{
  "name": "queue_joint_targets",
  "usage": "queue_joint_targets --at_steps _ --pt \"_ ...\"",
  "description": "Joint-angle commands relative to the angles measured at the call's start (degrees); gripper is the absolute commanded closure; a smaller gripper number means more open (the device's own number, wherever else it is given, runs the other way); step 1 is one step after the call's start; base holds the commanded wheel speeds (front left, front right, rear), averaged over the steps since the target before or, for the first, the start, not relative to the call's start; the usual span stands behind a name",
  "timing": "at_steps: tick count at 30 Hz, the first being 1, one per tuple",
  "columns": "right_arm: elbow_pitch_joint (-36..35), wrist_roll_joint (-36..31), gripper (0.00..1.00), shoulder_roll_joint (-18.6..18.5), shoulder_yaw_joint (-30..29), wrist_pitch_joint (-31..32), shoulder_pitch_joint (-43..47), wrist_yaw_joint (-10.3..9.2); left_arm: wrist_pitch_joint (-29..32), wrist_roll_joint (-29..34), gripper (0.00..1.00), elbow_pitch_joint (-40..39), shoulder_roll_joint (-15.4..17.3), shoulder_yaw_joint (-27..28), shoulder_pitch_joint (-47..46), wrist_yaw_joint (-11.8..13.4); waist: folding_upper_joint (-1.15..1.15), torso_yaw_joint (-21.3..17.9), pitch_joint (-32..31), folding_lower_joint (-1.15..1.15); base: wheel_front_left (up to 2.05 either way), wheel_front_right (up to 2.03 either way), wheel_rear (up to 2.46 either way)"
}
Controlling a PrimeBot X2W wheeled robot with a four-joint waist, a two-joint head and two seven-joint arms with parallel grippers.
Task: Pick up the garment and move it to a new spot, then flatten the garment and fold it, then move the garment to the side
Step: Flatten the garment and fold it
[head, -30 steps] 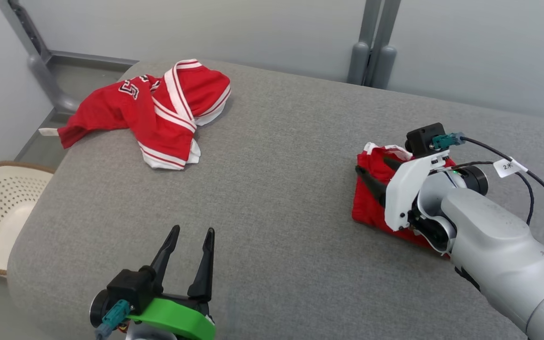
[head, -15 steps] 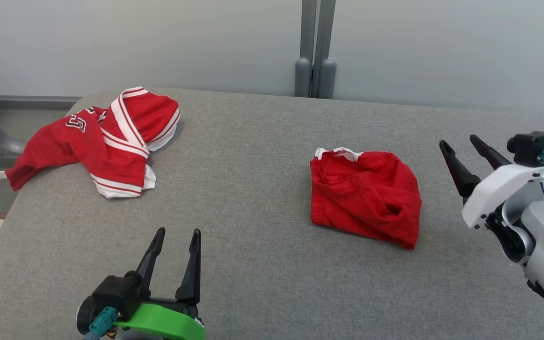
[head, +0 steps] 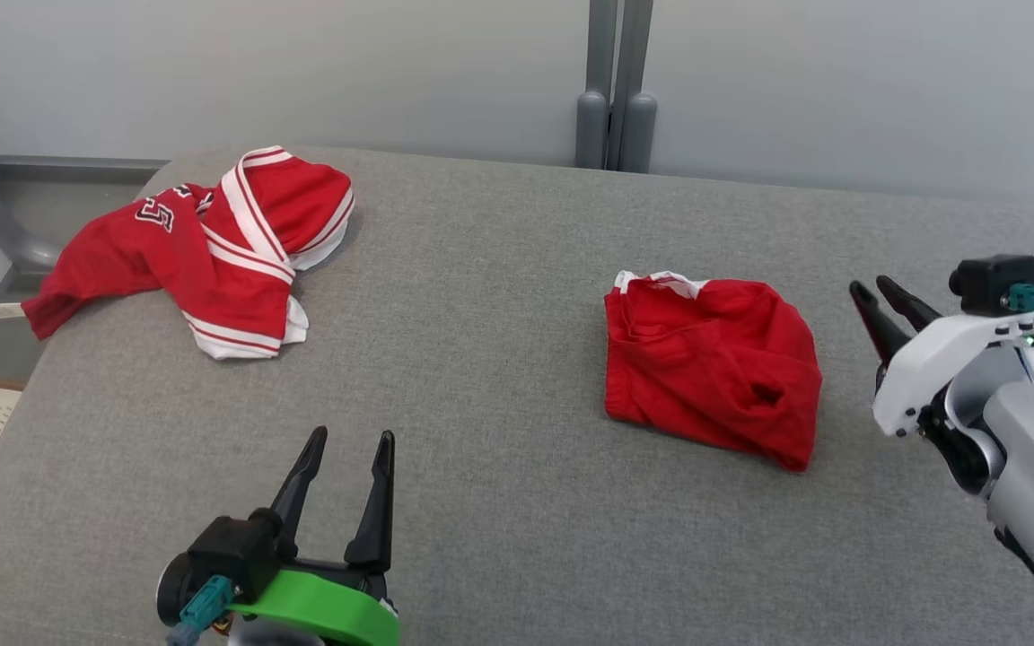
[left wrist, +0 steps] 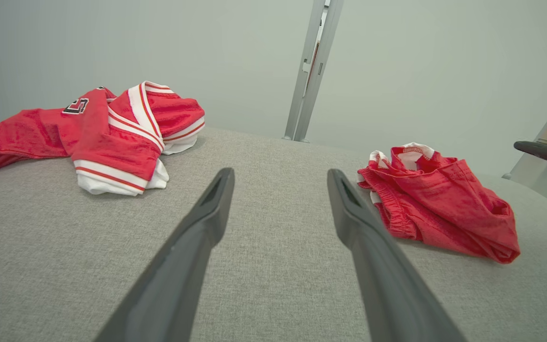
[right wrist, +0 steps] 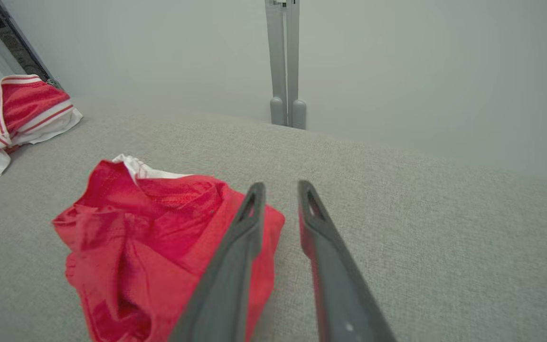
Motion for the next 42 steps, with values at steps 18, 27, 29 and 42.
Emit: queue_joint_targets --at_steps 18,27,29,42 --pt "3.3 1.8 1.00 8.3 9.9 8.5 -0.7 -0.04 0.0 -1.5 0.00 1.0 -0.2 0.6 -2.6 -0.2 0.00 8.2 4.4 0.00 0.00 0.00 0.00" --pt "-1.6 4.1 1.00 13.4 18.9 5.2 0.9 -0.05 0.0 -1.5 0.00 1.2 -0.3 1.0 -2.5 -0.2 0.00 7.8 4.2 0.00 0.00 0.00 0.00" --pt "-2.8 4.6 1.00 13.2 20.3 3.7 0.4 -0.05 0.0 -1.3 0.00 1.1 -0.2 1.3 -2.4 -0.2 0.00 7.3 4.0 0.00 0.00 0.00 0.00" --pt "-7.2 2.6 1.00 4.3 11.4 -4.7 -0.9 -0.05 0.0 -0.6 0.00 0.5 -0.3 1.7 -0.5 -0.2 0.00 2.5 1.9 0.00 0.00 0.00 0.00"
